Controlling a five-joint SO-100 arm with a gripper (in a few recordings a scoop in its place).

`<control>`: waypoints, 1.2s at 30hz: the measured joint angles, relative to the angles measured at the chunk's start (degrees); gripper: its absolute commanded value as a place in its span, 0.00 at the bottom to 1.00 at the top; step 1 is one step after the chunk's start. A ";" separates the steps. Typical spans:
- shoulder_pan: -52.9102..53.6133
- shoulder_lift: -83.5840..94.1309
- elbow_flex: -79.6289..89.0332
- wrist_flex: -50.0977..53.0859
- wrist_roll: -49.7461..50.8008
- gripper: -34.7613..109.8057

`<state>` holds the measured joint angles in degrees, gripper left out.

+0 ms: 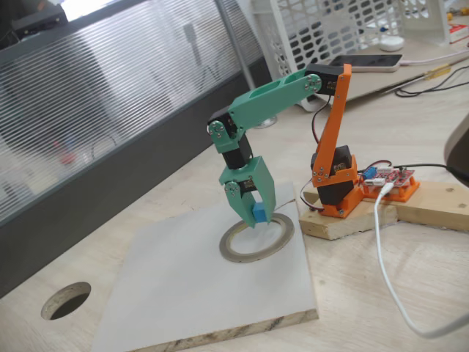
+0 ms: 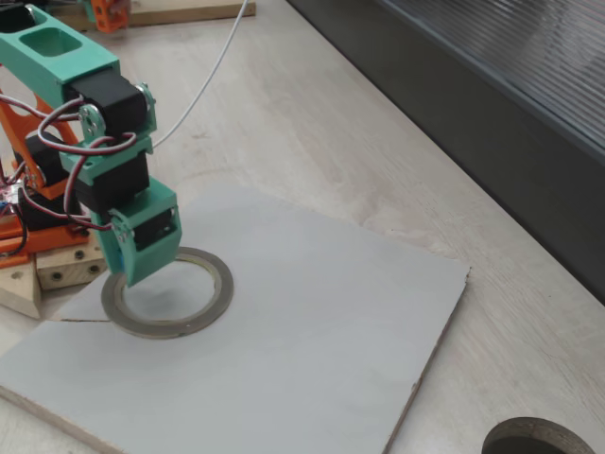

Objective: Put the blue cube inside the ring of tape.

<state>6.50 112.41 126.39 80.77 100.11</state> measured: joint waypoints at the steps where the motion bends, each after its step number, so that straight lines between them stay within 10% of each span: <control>1: -1.05 0.18 0.18 -0.53 0.00 0.34; 36: -6.68 0.18 2.55 -8.26 0.00 0.34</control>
<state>-0.18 112.59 128.94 72.51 100.11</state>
